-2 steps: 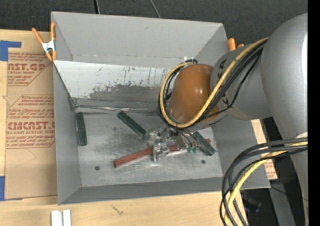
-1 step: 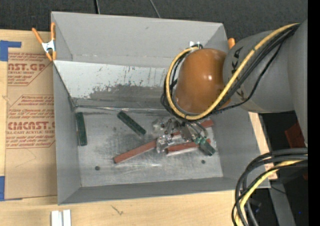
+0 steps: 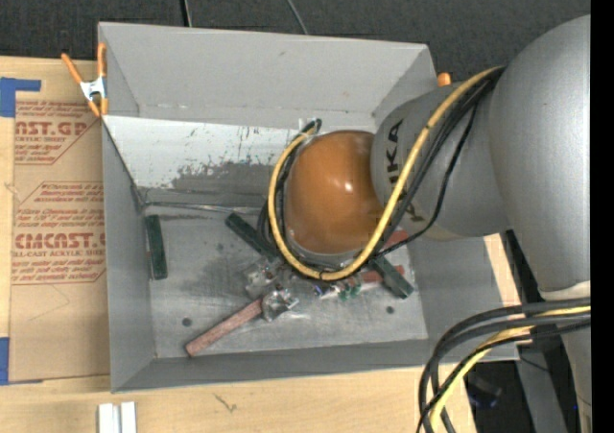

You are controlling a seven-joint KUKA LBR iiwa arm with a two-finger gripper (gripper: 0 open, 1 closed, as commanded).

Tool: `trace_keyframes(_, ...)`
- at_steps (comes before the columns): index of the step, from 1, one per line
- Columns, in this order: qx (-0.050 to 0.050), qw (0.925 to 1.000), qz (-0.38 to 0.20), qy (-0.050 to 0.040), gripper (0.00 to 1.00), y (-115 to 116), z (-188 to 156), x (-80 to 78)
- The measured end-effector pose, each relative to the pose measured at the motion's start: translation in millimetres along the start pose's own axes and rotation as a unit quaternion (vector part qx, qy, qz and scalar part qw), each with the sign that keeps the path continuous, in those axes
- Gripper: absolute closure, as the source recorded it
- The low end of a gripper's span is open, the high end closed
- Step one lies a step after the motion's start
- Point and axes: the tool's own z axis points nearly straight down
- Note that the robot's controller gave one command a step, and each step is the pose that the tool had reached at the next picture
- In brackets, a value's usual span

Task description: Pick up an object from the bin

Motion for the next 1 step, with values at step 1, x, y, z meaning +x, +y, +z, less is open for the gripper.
trace_keyframes(1, 0.001, 0.9836, 0.180, -0.0025, 1.00, -56.0, -178.8, -0.9)
